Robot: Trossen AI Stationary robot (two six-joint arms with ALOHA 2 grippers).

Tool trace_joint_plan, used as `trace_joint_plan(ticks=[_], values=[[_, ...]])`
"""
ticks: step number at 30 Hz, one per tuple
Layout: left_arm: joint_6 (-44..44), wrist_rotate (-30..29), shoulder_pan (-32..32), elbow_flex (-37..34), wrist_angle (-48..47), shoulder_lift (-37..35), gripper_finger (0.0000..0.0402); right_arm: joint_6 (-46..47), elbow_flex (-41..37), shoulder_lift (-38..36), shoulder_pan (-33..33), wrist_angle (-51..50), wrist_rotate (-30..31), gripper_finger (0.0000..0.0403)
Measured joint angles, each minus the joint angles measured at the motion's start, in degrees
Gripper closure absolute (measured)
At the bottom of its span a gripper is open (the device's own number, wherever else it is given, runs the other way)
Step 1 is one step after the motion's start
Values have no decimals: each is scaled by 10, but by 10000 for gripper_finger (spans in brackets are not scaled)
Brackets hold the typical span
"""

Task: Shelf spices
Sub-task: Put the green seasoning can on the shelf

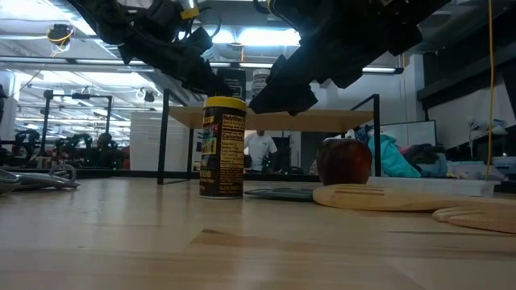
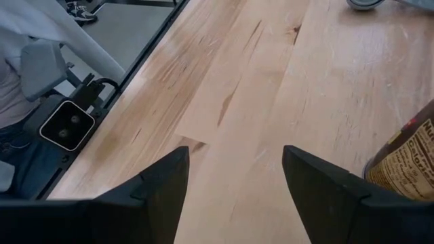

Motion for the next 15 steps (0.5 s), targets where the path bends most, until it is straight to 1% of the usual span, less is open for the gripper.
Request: trace_joint_plan(ticks=[3, 6, 11, 15], values=[[-2, 0, 0, -1, -3, 1, 227, 0, 0, 0, 0, 0, 0, 159], [-7, 0, 0, -1, 2, 1, 210, 0, 0, 0, 0, 0, 0, 159], [-5, 0, 0, -1, 12, 1, 201, 0, 0, 0, -1, 0, 0, 159], [-13, -2, 0, -1, 44, 1, 204, 0, 0, 0, -1, 0, 0, 159]])
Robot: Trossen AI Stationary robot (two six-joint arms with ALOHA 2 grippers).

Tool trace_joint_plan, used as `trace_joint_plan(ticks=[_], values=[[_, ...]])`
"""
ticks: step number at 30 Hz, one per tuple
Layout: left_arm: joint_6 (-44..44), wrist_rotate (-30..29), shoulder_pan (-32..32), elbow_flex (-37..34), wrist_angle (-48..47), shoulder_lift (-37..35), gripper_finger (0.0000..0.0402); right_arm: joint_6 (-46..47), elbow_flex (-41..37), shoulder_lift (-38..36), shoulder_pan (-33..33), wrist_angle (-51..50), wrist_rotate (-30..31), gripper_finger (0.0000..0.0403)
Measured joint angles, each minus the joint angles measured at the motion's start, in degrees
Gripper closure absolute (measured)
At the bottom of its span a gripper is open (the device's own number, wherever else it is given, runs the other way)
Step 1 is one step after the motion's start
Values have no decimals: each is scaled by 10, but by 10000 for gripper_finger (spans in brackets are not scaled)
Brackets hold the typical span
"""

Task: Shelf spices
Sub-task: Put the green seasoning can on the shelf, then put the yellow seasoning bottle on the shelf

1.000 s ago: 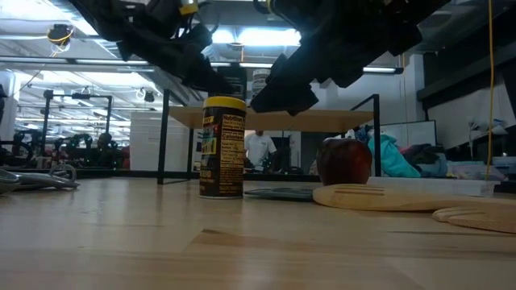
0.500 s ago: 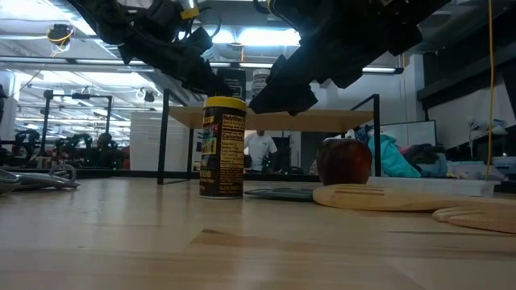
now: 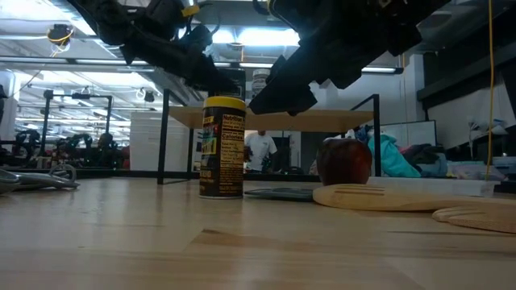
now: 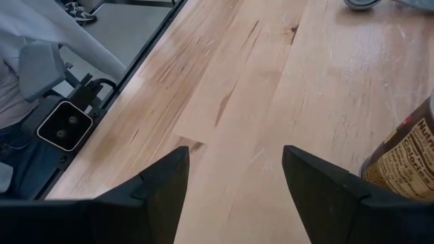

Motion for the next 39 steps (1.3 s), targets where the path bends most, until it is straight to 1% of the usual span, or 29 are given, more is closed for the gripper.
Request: trace_joint_plan(ticks=[11, 17, 24, 27, 31, 34, 36, 39], values=[[-13, 0, 0, 0, 70, -1, 205, 0, 0, 0, 0, 0, 1, 159], [-17, 0, 0, 1, 115, -1, 205, 0, 0, 0, 0, -5, 56, 159], [-31, 0, 0, 1, 177, -3, 205, 2, 0, 0, 0, -5, 61, 159], [-37, 0, 0, 1, 189, -12, 206, 33, 0, 0, 0, -5, 79, 159], [-42, 0, -3, 1, 185, -43, 206, 76, 0, 0, 0, -11, 115, 159], [-34, -4, -13, 1, 162, -83, 206, 86, 0, 0, 1, -19, 115, 159], [-12, -22, -22, 1, 120, -121, 206, 97, 0, 0, 3, -21, 111, 159], [14, -77, -45, 1, 20, -190, 206, 106, 0, 0, 10, -21, 110, 159]])
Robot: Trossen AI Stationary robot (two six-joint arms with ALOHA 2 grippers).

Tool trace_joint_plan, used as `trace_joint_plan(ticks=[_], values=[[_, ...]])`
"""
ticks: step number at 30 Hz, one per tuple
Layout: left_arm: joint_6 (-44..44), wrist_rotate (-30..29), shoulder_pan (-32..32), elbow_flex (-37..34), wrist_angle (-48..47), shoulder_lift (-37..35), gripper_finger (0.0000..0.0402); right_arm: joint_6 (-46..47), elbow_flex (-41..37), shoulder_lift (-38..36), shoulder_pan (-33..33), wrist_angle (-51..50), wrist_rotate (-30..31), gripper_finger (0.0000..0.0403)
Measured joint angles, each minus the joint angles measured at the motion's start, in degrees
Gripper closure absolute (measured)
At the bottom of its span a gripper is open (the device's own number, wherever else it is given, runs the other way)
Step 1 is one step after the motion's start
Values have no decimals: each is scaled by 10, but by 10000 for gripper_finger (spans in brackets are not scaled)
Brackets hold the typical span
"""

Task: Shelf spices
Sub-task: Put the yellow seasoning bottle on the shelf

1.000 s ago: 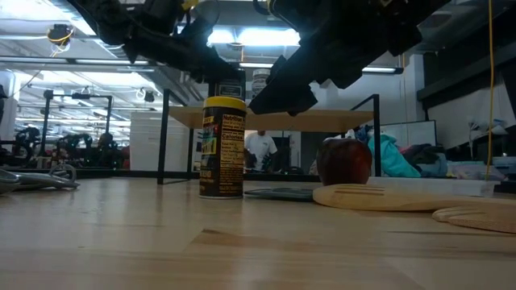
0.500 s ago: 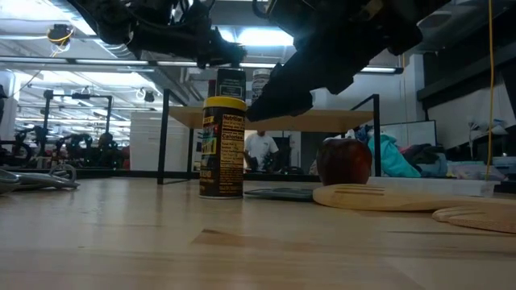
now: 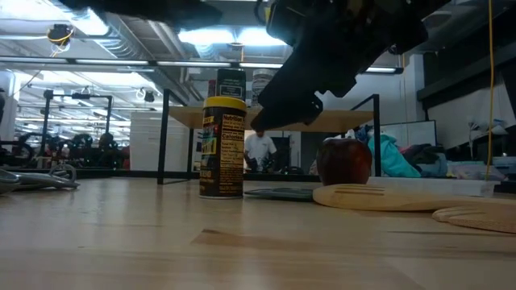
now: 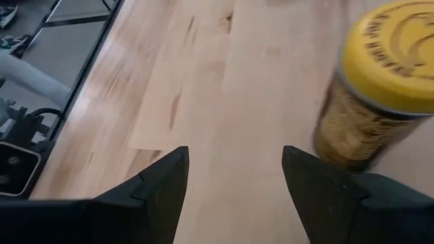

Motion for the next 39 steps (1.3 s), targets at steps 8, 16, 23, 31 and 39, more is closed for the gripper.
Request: trace_joint_plan(ticks=[8, 16, 23, 31, 39], values=[[-75, -64, -111, 0, -293, -160, 208, 0, 0, 0, 25, -10, 46, 159], [-228, -149, -294, 0, -459, -143, 265, 0, 0, 0, 56, -53, 184, 159], [-326, -272, -454, 0, -451, -40, 326, 24, 0, 0, 99, -55, 324, 159], [-359, -394, -560, 0, -357, 134, 372, 82, 0, 25, 119, -50, 396, 159], [-379, -557, -592, 0, -286, 270, 399, 99, 0, 71, 113, 7, 437, 159]])
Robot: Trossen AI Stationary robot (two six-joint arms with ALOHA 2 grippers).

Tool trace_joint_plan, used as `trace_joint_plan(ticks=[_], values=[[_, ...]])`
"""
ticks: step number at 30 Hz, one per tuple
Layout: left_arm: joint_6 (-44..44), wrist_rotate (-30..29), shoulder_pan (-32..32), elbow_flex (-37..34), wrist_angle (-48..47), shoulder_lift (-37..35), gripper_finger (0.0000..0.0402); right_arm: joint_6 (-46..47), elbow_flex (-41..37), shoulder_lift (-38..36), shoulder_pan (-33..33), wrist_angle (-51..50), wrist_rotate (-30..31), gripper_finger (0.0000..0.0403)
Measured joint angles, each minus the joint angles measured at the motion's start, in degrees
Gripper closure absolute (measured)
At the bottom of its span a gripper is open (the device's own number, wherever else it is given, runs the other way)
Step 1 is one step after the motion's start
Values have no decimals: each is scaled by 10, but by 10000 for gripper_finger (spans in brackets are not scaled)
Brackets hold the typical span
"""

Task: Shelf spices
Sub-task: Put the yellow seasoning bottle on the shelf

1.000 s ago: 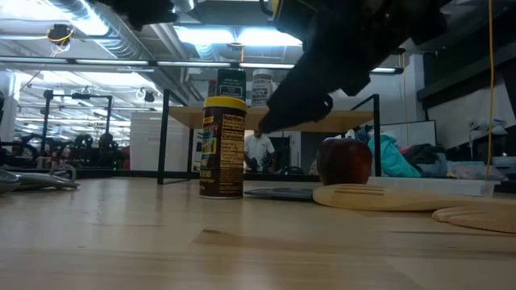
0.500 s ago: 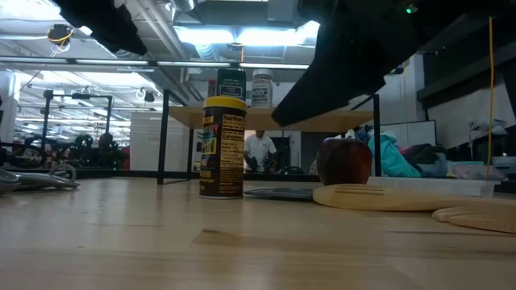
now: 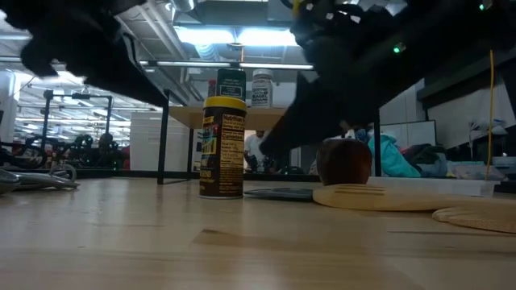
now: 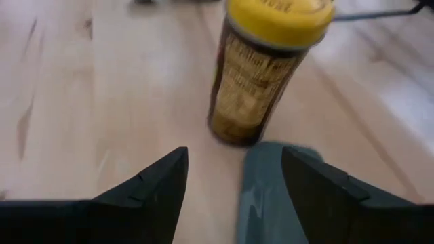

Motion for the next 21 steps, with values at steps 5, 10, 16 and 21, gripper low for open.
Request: trace_joint_plan(ticks=[5, 10, 16, 21], values=[[-47, -36, 1, 0, 3, 50, 400, 0, 0, 24, 0, 51, 45, 159], [-90, -71, 6, 0, 21, 96, 400, 0, 0, 44, 0, 117, 61, 159], [-56, -74, 26, 0, 106, 144, 400, -1, 0, 55, -1, 151, 59, 159], [-5, -73, 46, 0, 180, 169, 400, 0, 0, 55, -9, 168, 63, 159]])
